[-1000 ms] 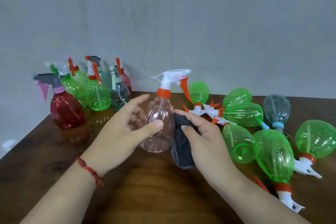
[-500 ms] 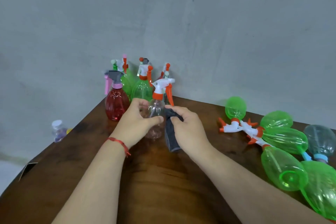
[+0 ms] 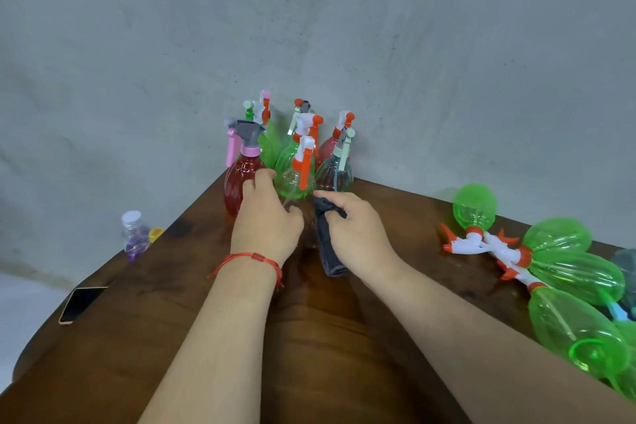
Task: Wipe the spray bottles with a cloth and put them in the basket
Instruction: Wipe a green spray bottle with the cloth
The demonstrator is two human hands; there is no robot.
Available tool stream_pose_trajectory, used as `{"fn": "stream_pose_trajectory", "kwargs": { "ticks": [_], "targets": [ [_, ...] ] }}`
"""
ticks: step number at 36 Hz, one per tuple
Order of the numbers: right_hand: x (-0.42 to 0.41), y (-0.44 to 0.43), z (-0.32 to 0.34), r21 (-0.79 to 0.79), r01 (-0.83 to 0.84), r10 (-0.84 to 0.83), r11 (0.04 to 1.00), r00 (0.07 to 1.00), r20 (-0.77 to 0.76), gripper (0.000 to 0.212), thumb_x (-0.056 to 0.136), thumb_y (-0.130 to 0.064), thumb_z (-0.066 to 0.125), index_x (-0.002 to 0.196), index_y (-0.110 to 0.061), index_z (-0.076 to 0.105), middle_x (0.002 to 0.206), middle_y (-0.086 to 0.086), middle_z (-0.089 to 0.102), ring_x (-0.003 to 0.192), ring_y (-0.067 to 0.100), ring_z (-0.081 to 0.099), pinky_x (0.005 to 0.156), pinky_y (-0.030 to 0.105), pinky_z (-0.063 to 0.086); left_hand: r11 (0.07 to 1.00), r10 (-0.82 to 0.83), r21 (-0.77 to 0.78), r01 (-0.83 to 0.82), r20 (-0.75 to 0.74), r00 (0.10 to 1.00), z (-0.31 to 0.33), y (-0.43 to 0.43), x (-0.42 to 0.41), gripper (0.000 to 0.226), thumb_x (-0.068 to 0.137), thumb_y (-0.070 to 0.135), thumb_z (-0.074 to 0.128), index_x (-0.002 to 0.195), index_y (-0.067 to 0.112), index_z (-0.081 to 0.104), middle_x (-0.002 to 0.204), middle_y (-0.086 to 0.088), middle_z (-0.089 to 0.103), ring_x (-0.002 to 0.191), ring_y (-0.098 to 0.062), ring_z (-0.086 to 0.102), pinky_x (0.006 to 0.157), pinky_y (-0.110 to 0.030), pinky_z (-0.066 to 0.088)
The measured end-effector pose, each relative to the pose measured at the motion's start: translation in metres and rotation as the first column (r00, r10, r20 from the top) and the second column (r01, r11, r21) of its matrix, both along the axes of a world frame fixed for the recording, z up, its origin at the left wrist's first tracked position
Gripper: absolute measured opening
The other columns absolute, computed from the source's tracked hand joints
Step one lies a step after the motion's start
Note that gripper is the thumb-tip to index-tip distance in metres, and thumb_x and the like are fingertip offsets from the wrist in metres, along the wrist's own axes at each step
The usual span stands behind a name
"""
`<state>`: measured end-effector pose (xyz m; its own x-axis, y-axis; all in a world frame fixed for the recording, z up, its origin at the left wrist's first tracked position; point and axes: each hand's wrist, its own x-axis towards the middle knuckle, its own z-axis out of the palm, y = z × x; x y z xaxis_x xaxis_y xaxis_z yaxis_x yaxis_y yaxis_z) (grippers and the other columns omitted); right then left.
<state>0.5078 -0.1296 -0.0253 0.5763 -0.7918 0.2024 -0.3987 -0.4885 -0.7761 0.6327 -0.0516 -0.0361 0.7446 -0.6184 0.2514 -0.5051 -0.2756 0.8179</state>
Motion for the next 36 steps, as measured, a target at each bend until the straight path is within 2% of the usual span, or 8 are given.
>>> {"fn": "stream_pose_trajectory", "kwargs": {
  "ticks": [5,10,13,17,22,27,33,36],
  "targets": [
    [-0.005,0.002,0.004,0.042,-0.004,0.003,0.999,1.0,0.023,0.043,0.11,-0.013,0.047,0.137,-0.04,0.066,0.136,-0.021,0.057,0.122,0.008,0.057,0.106,0.029,0.052,0.995,0.101,-0.021,-0.1,0.064,0.993,0.003,0.002,-0.001,0.027,0.096,0.021,0.076,0.113,0.02,0.054,0.109,0.003,0.059,0.094,-0.021,0.063,0.072,-0.028,0.046],
    [-0.041,0.009,0.019,0.194,0.028,-0.059,0.981,0.986,0.155,0.033,0.111,-0.026,0.05,0.134,-0.046,0.064,0.125,-0.022,0.066,0.099,0.007,0.068,0.064,0.014,0.057,0.995,0.076,0.056,-0.078,0.025,0.997,0.003,0.005,-0.001,0.011,0.101,0.034,0.07,0.106,0.024,0.07,0.096,0.004,0.075,0.092,-0.024,0.071,0.085,-0.035,0.058],
    [-0.082,0.012,0.027,0.179,0.033,-0.065,0.983,0.982,0.18,0.027,0.112,-0.032,0.049,0.124,-0.052,0.061,0.116,-0.027,0.065,0.102,0.006,0.068,0.072,0.02,0.062,0.995,0.07,0.072,-0.071,0.023,0.997,0.008,0.007,-0.007,0.018,0.101,0.033,0.068,0.113,0.023,0.075,0.103,0.002,0.077,0.098,-0.025,0.071,0.092,-0.037,0.056],
    [-0.144,0.015,0.028,0.181,0.079,-0.114,0.98,0.975,0.193,0.03,0.111,-0.025,0.05,0.121,-0.048,0.066,0.117,-0.02,0.071,0.107,0.009,0.071,0.092,0.044,0.063,0.988,0.059,0.137,-0.075,0.12,0.991,0.023,0.011,-0.023,0.011,0.1,0.036,0.065,0.099,0.027,0.071,0.082,0.008,0.071,0.081,-0.023,0.061,0.08,-0.034,0.049],
    [-0.222,0.031,0.027,0.218,0.108,-0.156,0.97,0.964,0.217,0.031,0.11,-0.015,0.053,0.118,-0.038,0.072,0.11,-0.006,0.077,0.1,0.02,0.076,0.094,0.053,0.061,0.981,-0.185,0.094,0.169,0.201,0.962,0.039,0.008,-0.08,0.014,0.098,0.041,0.067,0.088,0.031,0.066,0.075,0.013,0.068,0.078,-0.012,0.065,0.074,-0.033,0.05],
    [-0.286,0.043,0.03,0.263,0.18,-0.258,0.948,0.918,0.3,0.032,0.109,-0.011,0.053,0.111,-0.034,0.076,0.102,-0.003,0.077,0.091,0.019,0.076,0.083,0.047,0.063,0.861,-0.507,0.111,0.496,0.139,0.851,0.023,0.003,-0.158,0.005,0.099,0.038,0.071,0.095,0.037,0.069,0.08,0.022,0.069,0.079,-0.001,0.066,0.07,-0.015,0.048],
    [-0.348,0.053,0.025,0.328,0.249,-0.365,0.911,0.857,0.364,0.033,0.108,-0.01,0.053,0.108,-0.033,0.077,0.101,-0.004,0.079,0.092,0.016,0.076,0.08,0.036,0.063,0.701,-0.698,0.264,0.662,0.065,0.713,0.013,-0.017,-0.22,0.024,0.095,0.039,0.078,0.114,0.045,0.064,0.103,0.021,0.068,0.091,-0.003,0.068,0.077,-0.021,0.054],
    [-0.369,0.061,0.021,0.366,0.273,-0.408,0.889,0.837,0.365,0.036,0.108,-0.015,0.054,0.108,-0.043,0.076,0.105,-0.008,0.078,0.097,0.017,0.076,0.089,0.055,0.062,0.629,-0.753,0.35,0.694,0.053,0.656,0.016,-0.03,-0.249,0.05,0.09,0.05,0.081,0.133,0.047,0.055,0.126,0.024,0.06,0.107,0.0,0.064,0.085,-0.019,0.052]
  ]
}}
